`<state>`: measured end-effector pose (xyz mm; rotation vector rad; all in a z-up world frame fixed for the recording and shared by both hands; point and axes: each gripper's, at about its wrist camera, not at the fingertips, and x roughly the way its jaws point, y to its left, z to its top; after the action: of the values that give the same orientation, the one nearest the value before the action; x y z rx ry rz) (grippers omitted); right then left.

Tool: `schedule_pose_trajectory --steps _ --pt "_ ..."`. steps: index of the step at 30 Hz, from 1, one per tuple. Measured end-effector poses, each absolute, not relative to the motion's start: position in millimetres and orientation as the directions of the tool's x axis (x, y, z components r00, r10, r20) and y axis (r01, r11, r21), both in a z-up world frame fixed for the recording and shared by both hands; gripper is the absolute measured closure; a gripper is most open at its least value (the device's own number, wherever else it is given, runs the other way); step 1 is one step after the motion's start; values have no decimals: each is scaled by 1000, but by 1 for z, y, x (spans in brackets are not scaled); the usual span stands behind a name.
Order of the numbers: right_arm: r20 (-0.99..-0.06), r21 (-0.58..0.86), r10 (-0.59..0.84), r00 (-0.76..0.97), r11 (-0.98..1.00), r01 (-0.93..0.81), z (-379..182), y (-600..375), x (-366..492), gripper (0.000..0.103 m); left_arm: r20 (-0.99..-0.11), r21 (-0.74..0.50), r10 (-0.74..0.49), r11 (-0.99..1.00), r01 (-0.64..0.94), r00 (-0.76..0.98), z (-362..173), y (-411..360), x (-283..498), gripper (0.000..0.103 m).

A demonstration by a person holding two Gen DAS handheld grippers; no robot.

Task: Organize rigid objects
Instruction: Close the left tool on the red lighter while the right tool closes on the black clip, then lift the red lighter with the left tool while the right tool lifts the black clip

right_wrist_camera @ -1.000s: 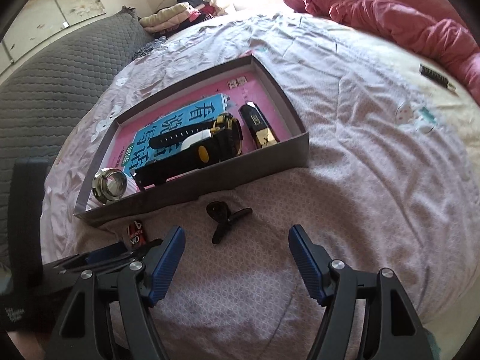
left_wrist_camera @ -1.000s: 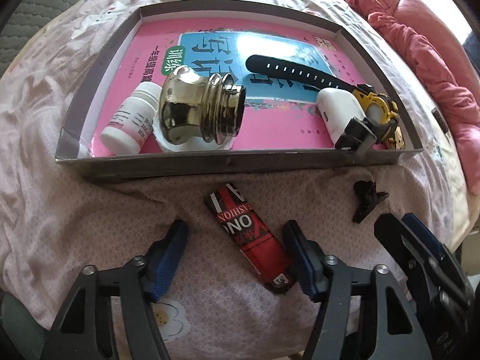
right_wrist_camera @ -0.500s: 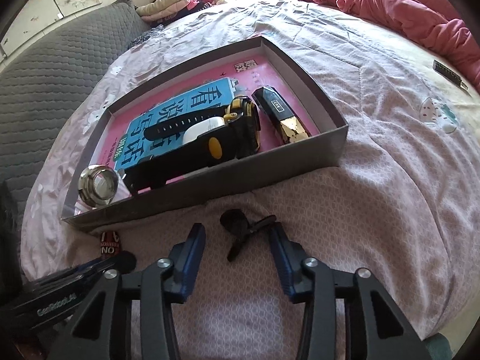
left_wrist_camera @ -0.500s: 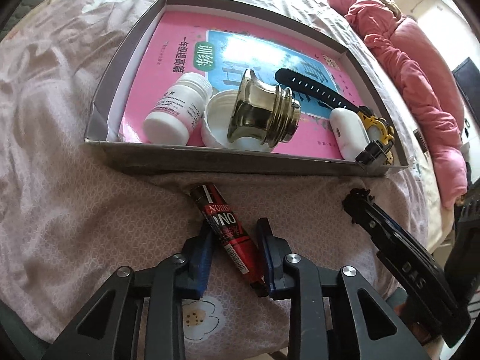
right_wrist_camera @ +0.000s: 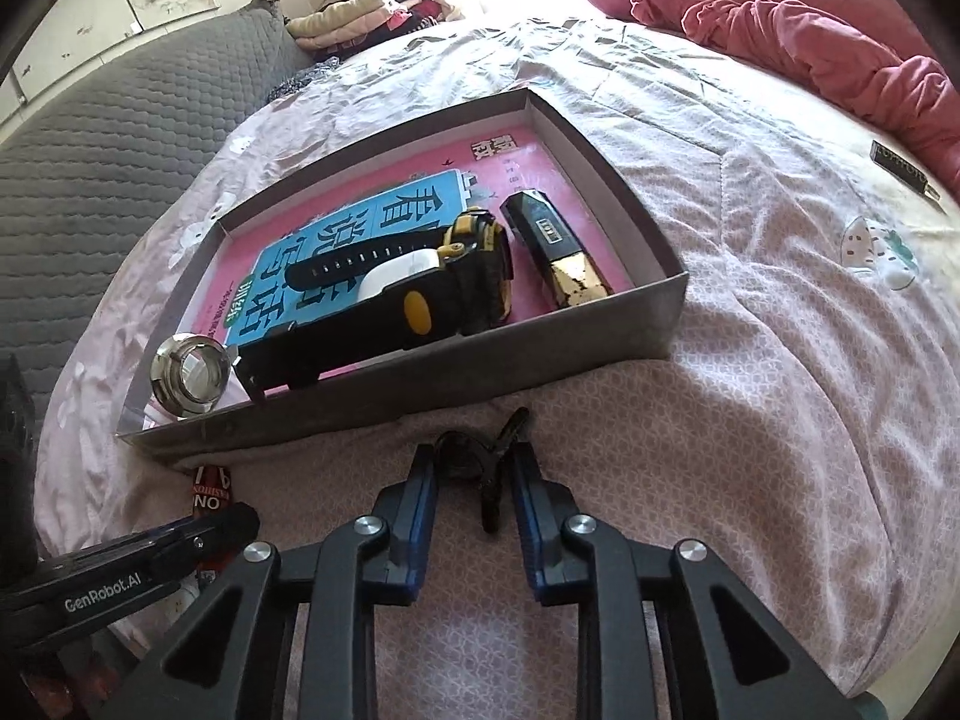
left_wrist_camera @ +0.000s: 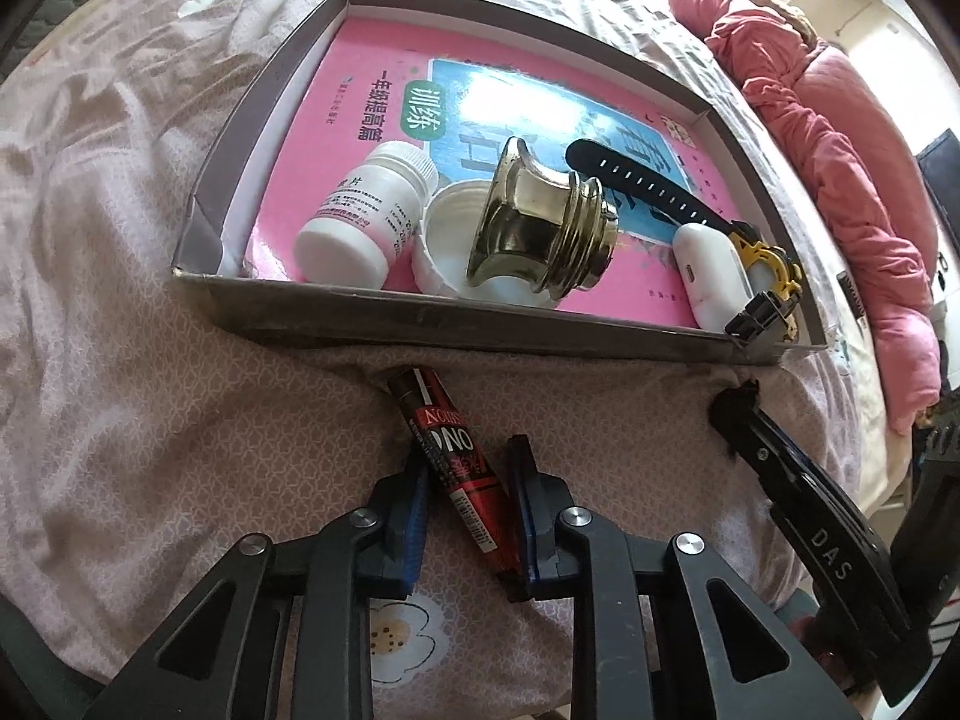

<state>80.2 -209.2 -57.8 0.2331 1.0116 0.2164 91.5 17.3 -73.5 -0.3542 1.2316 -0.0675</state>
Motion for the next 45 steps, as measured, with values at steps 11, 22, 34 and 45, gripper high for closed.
schedule_pose_trajectory --steps 11,22,34,45 --pt "-790 310 314 527 946 -98 -48 -216 72 78 -880 -384 -308 910 -159 362 -69 38 85 93" --pt "-754 326 350 556 934 -145 -28 -210 63 78 -861 -402 -305 899 -176 407 -48 53 68 93" --pt "-723 314 358 591 932 -180 -2 -204 52 78 -840 -396 -281 903 -169 465 -17 63 56 93" --pt "-696 306 364 620 930 -203 18 -203 44 78 -811 -386 -273 914 -123 517 14 59 54 93"
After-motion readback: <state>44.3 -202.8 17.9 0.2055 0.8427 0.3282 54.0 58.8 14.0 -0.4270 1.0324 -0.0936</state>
